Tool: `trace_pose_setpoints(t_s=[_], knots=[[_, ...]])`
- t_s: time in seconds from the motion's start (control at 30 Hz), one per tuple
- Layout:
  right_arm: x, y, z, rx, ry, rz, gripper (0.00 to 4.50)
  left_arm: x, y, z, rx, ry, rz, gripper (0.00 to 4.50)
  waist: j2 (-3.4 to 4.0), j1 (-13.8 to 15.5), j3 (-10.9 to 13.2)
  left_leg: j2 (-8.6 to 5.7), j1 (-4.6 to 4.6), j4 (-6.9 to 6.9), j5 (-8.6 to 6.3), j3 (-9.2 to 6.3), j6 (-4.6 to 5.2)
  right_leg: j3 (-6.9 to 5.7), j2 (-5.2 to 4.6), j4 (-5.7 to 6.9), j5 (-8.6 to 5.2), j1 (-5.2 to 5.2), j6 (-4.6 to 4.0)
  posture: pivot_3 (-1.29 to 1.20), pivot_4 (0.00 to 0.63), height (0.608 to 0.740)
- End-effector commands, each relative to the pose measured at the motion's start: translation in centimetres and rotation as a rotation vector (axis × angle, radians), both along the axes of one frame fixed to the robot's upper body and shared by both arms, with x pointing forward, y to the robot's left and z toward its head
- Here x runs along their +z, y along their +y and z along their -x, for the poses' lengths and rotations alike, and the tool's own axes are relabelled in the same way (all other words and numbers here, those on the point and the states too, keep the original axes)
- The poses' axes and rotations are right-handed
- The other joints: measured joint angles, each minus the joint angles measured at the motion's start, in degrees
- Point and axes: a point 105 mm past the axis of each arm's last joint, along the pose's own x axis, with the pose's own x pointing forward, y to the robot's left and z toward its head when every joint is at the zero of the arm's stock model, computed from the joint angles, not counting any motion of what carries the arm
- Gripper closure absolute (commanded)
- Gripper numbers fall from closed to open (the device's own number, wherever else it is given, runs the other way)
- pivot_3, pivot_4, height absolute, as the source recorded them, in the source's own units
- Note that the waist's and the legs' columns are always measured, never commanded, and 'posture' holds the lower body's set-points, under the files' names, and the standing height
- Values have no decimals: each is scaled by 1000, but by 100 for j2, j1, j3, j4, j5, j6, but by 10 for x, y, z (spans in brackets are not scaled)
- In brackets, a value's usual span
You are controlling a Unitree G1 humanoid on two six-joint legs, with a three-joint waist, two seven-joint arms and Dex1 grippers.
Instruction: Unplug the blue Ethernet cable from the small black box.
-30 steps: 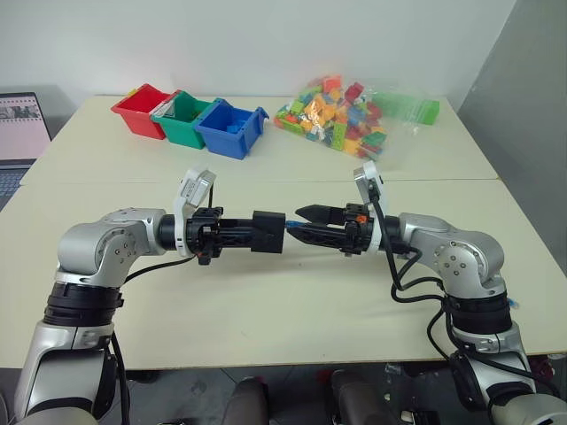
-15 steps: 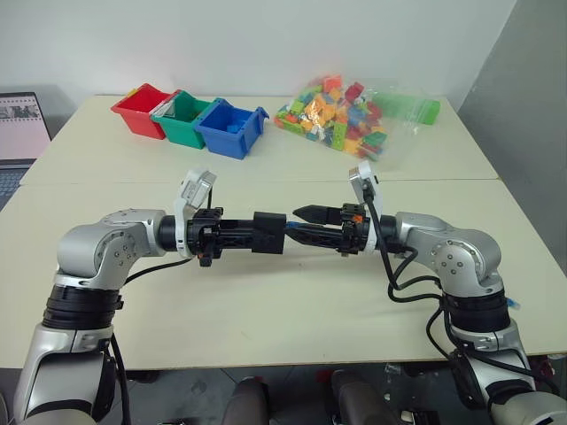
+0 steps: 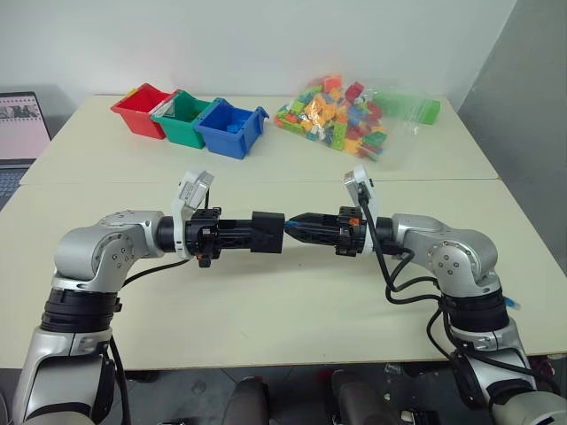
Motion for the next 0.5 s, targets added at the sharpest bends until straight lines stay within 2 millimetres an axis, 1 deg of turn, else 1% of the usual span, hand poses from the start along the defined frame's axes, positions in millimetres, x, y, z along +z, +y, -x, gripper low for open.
trace_pose_setpoints(t_s=[0.03, 0.1, 0.3, 0.4, 0.5], knots=[[15, -2, 4, 29, -22, -37, 4251, 10, 1, 4, -19, -49, 2, 3712, 0, 0, 0, 0, -1, 0, 0, -1, 0, -1, 0, -1, 0, 0, 0, 0, 150, 740], [16, -2, 5, 37, -16, -41, 4424, 9, 1, 5, -23, -49, 1, 3712, 0, 0, 0, 0, -1, 0, 0, 0, 0, -1, 0, -2, 0, 0, 0, 0, 150, 740], [14, -2, 7, 50, -13, -22, 4425, 9, 0, 5, -27, -49, 6, 3712, 0, 0, 0, 0, -2, 0, 0, 0, 0, -1, 0, -4, 0, 0, 0, 0, 150, 740], [12, -2, 5, 34, -30, -5, 4425, 11, 0, 4, -23, -49, 17, 3712, 0, 0, 0, 0, -3, 0, 0, 0, 0, -1, 0, -5, 0, 0, 1, 0, 150, 740], [6, -5, 0, 7, -29, 22, 4425, 12, 2, 4, -14, -48, 20, 3712, 0, 0, 0, 1, -4, -1, 0, -1, 0, -1, 0, -8, 0, 0, 1, 0, 150, 740]])
